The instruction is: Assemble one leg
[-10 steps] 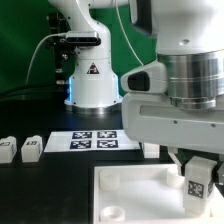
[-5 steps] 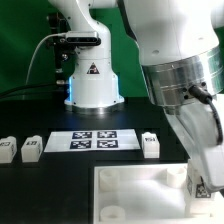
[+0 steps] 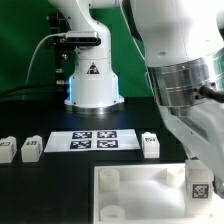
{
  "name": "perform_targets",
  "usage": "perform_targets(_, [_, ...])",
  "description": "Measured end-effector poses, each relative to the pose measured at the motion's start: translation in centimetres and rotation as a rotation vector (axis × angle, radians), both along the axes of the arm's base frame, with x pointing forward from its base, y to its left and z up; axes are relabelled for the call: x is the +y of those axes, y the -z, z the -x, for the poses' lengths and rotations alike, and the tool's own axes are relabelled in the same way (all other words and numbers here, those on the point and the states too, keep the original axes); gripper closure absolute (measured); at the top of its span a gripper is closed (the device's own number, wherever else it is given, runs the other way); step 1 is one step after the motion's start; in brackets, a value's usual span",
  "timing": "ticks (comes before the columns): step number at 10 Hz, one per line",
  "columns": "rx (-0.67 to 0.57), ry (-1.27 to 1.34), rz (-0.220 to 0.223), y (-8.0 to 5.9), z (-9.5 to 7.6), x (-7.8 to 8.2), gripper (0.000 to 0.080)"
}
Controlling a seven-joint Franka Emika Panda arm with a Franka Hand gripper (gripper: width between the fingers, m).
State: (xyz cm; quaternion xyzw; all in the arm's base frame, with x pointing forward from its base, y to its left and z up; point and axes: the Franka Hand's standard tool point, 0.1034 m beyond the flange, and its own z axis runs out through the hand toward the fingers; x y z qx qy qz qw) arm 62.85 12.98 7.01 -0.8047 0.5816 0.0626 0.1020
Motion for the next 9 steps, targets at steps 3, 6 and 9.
perform_targets(3, [-0.072,-0.304,0.016,0.0,0.0,-0.2,0.0153])
perform_targets(6, [-0.138,-0.742,0.090,0.3,0.1,-0.9,0.0151])
perform_targets(9, [-0.148,-1.029,0.159,-0.1,0.0,0.1,0.0174])
